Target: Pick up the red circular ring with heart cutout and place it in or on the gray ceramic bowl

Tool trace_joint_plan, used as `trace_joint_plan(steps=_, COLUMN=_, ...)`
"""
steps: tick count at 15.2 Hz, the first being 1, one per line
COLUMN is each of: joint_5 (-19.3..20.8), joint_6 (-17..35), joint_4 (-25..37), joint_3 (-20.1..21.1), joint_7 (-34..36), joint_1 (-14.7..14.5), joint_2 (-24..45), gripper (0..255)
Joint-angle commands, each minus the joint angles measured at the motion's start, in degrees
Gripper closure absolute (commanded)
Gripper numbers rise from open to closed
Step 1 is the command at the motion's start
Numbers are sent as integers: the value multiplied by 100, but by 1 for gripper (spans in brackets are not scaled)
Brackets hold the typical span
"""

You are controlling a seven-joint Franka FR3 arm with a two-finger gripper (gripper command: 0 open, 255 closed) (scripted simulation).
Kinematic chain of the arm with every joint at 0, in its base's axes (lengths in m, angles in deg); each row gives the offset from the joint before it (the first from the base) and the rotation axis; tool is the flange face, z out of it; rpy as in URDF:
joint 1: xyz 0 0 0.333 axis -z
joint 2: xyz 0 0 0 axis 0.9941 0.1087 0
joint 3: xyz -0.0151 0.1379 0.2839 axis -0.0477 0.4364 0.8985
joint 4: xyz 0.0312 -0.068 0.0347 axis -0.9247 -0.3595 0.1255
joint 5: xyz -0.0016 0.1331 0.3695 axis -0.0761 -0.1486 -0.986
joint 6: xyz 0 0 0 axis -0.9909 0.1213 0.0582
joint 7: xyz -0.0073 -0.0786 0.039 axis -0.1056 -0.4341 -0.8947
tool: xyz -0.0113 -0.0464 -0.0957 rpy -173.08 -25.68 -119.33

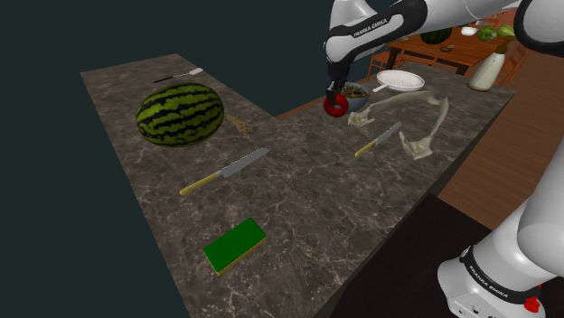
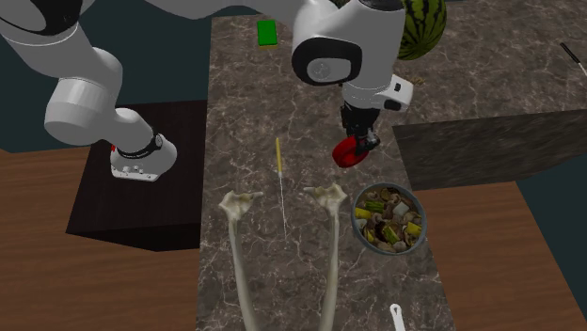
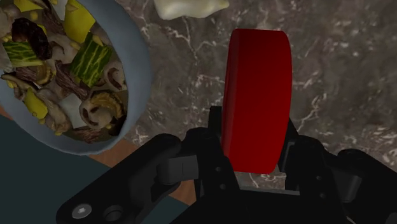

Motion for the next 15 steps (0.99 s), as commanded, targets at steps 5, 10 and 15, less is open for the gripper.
trace_joint_plan(steps=5, joint_5=-15, joint_6=-394, joint_4=222, joint_3=2, joint_7=-58, joint_1=-5, joint_2=-175, gripper=255)
trace_joint_plan(steps=10, joint_5=-31, joint_6=-745, joint_4=478, joint_3=5, joint_7=-107, joint_1=-10, joint_2=-272, gripper=255)
trace_joint_plan(steps=15, joint_5=-46, joint_6=-1103, joint_4=771, joint_3=7, joint_7=-156, joint_1=-14, joint_2=-341, gripper=255)
